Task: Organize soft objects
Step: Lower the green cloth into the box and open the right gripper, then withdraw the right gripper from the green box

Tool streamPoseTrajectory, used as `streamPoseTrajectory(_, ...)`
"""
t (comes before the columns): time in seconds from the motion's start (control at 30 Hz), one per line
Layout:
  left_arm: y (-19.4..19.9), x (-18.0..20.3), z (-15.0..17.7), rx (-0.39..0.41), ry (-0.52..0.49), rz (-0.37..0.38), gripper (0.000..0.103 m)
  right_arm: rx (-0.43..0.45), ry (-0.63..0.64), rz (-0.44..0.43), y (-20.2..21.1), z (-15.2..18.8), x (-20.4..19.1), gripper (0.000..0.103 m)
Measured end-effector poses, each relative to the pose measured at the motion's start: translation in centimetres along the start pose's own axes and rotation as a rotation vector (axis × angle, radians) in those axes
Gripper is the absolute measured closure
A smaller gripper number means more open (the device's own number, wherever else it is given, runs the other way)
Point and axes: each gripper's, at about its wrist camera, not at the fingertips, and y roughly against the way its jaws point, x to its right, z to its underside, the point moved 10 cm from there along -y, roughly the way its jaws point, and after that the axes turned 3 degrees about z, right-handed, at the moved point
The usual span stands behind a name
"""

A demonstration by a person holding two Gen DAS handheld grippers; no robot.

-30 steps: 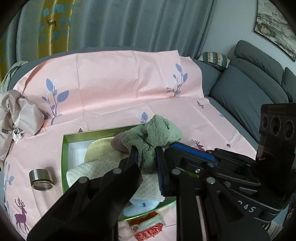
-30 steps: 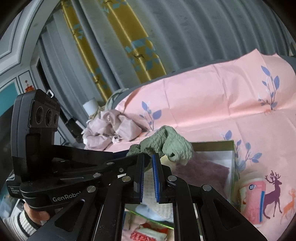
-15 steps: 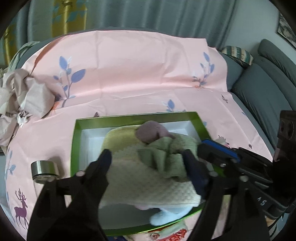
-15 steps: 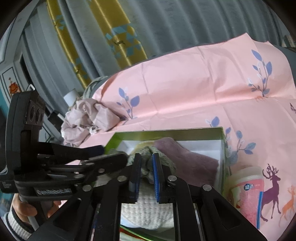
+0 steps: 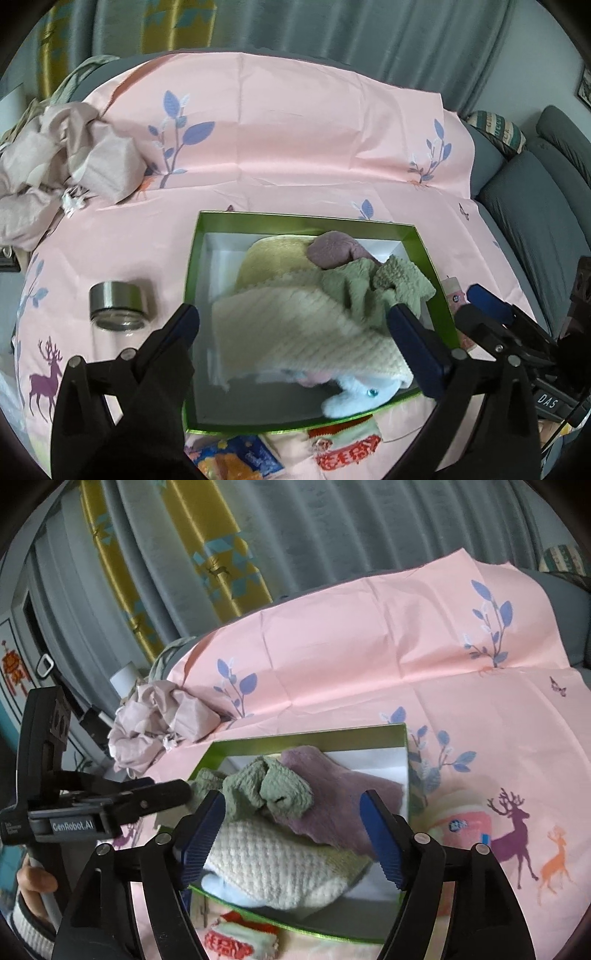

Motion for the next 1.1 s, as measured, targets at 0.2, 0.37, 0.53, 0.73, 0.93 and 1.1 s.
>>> streamPoseTrajectory(0.2, 2.2, -0.4, 1.2, 0.014, 0.029, 0.002, 0.001, 0.01, 0.011, 0.009, 2.0, 0.9, -0.6, 0.026)
streamPoseTrajectory(0.37, 4.9, -0.2, 2.7, 0.065, 0.026, 0.0, 0.001, 0.017, 0.029, 0.009, 4.1, 2.1, -1.6, 0.026)
streamPoseTrajectory(0.53, 7.1, 0.1, 4.7, 0.102, 0.026, 0.017, 0.001, 0.016, 0.04, 0.006, 5.6, 3.5, -2.4, 0.026)
streamPoseTrajectory(0.73, 8.7, 0.2, 7.1, 0.116, 0.029, 0.016, 0.001, 0.006, 0.053, 0.014, 7.1, 5.2, -3.2, 0.026)
streamPoseTrajectory(0.93, 9.6, -0.1, 8.8, 0.124, 0.039, 0.013, 0.001, 0.001, 0.081, 0.032, 8.0, 6.6, -4.0, 0.026)
streamPoseTrajectory(1.1, 9.5, -0.8, 10.9, 0.112, 0.072, 0.021, 0.001, -0.003, 0.112, 0.053, 8.2, 7.8, -4.5, 0.026)
